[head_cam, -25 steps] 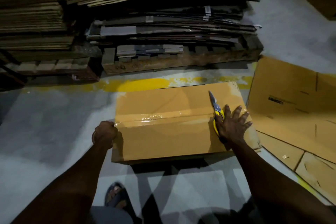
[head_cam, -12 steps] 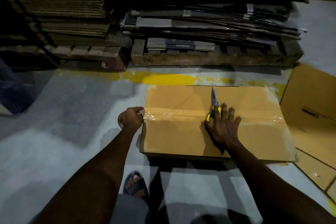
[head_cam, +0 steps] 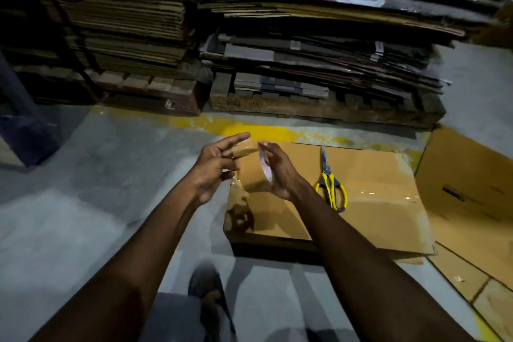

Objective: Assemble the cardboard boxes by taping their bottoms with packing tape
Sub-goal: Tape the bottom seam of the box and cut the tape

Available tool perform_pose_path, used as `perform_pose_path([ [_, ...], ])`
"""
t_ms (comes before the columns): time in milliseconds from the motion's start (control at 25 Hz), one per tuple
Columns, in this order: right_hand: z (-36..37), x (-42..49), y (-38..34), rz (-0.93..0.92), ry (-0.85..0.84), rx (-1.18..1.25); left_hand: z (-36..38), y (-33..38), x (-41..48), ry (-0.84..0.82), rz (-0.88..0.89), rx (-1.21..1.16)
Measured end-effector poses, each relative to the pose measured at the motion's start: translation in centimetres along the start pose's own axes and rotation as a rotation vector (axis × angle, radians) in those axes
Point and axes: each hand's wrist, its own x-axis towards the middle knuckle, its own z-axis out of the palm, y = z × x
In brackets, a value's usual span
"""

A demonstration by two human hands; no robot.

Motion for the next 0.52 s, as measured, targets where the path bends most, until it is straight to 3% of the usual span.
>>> perform_pose_path([
  [80,1.1,-0.7,-0.2,0.045,-0.086,0.129,0.2,0.0,-1.0,-0.012,0.031,-0.038],
  [200,0.8,-1.2,0.2,-0.083,-0.161,0.195,-0.5,-0.2,-1.4,0.080,0.019,-0.058],
  [280,0.3,-0.7,0.4,-0.150,-0.149,0.143,-0.3,-0.4,-1.1,0.149,0.036,-0.057],
  [400,0.2,0.6,0.5,-0.099,-0.076,0.144,0.9,0.1,-0.3,0.246,0.169,-0.050],
  [520,0.0,1.7,0.7,-0.160,-0.049,0.148,0.0,1.0,0.5,0.269,0.126,0.052],
])
